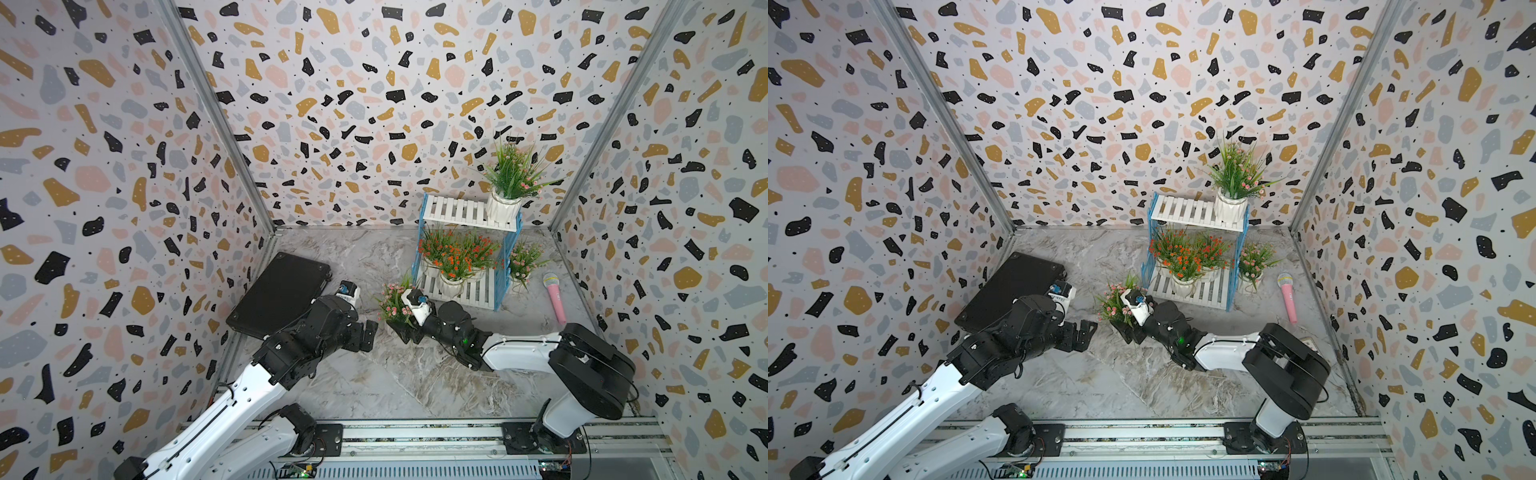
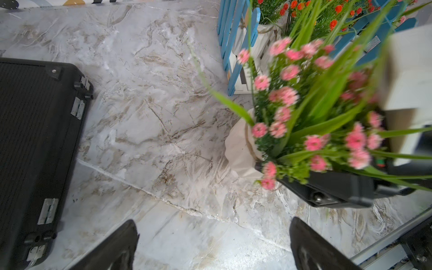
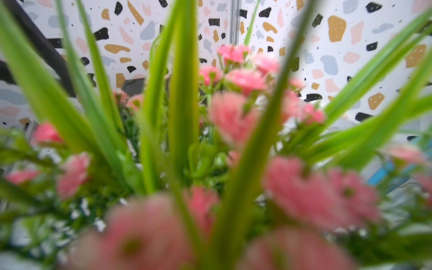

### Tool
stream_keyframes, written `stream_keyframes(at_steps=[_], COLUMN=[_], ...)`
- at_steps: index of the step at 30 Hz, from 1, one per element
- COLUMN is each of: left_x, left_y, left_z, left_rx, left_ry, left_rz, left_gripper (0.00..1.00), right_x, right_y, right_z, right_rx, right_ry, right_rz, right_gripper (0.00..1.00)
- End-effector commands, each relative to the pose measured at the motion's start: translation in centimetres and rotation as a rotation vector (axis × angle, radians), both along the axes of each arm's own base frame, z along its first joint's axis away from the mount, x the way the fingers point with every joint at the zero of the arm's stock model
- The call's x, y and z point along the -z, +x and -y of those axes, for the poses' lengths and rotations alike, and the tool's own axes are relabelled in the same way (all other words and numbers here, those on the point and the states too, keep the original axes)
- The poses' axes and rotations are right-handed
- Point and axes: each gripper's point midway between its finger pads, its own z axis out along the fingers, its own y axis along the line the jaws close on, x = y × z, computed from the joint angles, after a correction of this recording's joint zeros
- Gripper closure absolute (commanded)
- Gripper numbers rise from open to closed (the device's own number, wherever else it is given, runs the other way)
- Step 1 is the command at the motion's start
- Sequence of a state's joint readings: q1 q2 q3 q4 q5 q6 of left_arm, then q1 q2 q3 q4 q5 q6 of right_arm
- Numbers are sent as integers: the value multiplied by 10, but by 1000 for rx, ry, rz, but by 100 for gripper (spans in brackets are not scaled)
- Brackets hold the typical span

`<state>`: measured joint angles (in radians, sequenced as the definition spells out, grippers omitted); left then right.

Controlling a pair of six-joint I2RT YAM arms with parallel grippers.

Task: Place the baby's breath potted plants on the rack by color
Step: Pick up the baby's breath potted plant from the center of the board, then place the baby's breath potted plant on the rack.

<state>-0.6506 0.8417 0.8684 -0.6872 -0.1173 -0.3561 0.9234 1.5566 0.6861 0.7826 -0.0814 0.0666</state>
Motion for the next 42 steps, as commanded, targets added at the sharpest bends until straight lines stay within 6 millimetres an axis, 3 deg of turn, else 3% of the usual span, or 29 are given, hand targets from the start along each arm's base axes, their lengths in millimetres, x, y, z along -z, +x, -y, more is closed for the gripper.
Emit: stream_keyframes(at_steps=[1, 8, 16, 28, 36, 42], left_x=[-20, -15, -13, -17, -17, -16], left_y=[9, 13, 16, 18, 18, 18], left_z=[1, -1, -1, 3, 12, 15], left_rx=[-22, -33, -40, -25, 0, 9], left_ry=[-34, -24, -27, -46, -79, -85], left_rz=[50, 45, 41, 45, 33, 28], left_gripper=[1, 1, 1, 1, 1, 1], right_x=[-41, -97, -160, -248, -264, -275], right_y=[-1, 4, 31, 130, 199, 231], right_z=[8, 32, 53, 98, 116, 132], right_rx=[30, 129, 296, 541, 620, 663], right_ry=[33, -3, -76, -72, -122, -113], right_rz=[39, 60, 110, 139, 155, 183], right_gripper=[30, 31, 30, 30, 31, 32])
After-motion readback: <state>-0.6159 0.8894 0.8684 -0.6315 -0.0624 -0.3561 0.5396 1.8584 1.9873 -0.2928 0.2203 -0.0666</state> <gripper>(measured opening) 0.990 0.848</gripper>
